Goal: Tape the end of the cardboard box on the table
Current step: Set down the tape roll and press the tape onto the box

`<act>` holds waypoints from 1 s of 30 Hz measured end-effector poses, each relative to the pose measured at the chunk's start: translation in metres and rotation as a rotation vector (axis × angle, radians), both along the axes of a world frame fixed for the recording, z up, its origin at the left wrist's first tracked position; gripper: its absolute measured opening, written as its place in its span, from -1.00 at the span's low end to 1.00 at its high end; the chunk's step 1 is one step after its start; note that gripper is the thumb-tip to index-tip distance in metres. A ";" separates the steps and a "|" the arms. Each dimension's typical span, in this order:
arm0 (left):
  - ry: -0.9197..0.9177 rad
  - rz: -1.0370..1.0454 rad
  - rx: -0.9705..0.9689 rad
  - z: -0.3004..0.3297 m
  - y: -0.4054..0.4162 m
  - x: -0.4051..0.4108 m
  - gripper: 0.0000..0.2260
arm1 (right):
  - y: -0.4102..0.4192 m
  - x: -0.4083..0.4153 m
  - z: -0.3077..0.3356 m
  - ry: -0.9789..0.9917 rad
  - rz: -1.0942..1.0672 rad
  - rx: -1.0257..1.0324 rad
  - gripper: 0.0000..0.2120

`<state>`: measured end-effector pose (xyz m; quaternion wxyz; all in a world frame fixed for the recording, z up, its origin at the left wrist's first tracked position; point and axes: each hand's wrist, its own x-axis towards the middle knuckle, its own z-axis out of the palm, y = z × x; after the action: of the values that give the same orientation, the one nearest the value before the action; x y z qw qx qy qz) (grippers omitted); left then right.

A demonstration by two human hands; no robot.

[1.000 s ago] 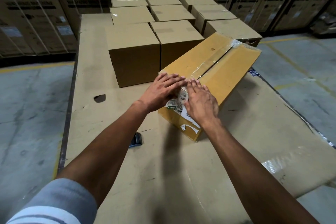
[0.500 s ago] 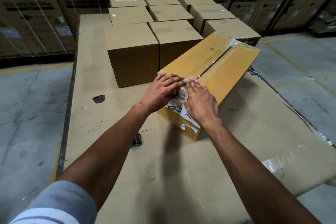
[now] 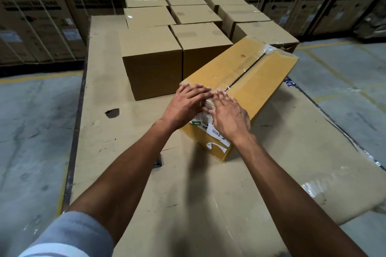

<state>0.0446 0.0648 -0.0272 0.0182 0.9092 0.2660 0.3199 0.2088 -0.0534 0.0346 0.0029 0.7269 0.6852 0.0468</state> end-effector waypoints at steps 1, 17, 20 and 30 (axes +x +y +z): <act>0.022 -0.010 0.015 0.000 0.000 -0.002 -0.47 | -0.001 -0.001 0.001 -0.019 0.003 -0.008 -0.32; -0.006 -0.016 -0.004 0.000 0.003 -0.002 -0.55 | -0.002 -0.007 0.001 0.039 -0.061 0.043 -0.39; 0.066 -0.049 0.068 -0.001 0.007 -0.008 -0.43 | -0.003 -0.007 -0.002 -0.003 -0.061 0.052 -0.39; 0.052 -0.013 -0.013 0.002 0.002 -0.004 -0.54 | -0.004 -0.003 -0.004 -0.069 -0.023 0.007 -0.32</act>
<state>0.0408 0.0666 -0.0252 0.0190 0.9187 0.2627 0.2944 0.2061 -0.0576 0.0309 0.0243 0.7326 0.6761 0.0742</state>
